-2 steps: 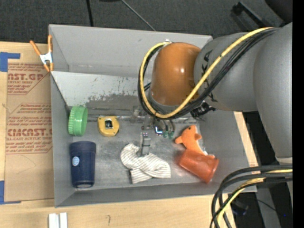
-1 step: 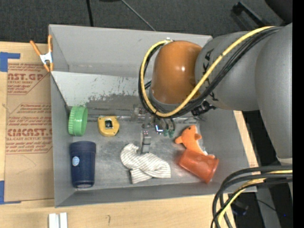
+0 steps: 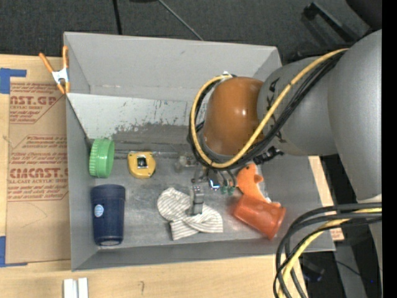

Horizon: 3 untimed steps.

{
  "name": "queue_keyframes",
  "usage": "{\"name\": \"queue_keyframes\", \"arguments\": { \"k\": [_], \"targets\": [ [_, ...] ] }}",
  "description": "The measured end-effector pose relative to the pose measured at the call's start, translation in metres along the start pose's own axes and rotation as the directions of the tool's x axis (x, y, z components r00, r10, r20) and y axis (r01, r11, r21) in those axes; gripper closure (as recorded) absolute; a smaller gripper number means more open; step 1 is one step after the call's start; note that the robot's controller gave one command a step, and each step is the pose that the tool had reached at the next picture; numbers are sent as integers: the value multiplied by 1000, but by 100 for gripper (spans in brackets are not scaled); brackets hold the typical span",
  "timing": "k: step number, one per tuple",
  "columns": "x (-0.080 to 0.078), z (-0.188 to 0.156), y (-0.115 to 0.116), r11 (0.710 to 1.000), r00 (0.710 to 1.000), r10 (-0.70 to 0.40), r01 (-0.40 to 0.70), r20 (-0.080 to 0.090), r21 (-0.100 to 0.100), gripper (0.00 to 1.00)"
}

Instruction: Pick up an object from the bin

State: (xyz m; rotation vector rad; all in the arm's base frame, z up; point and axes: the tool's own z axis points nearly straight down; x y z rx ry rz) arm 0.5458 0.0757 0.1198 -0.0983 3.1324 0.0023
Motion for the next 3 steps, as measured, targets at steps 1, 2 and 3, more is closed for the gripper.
{"name": "queue_keyframes", "arguments": {
  "k": [1, 2, 3],
  "targets": [
    [15, 50, -7, 993, 993, -114, 114, -6, -1, 100],
    [15, 49, -7, 993, 993, -115, 115, -6, -1, 100],
    [15, -124, 8, 992, 992, -126, 126, 1, 1, 100]
  ]
}}
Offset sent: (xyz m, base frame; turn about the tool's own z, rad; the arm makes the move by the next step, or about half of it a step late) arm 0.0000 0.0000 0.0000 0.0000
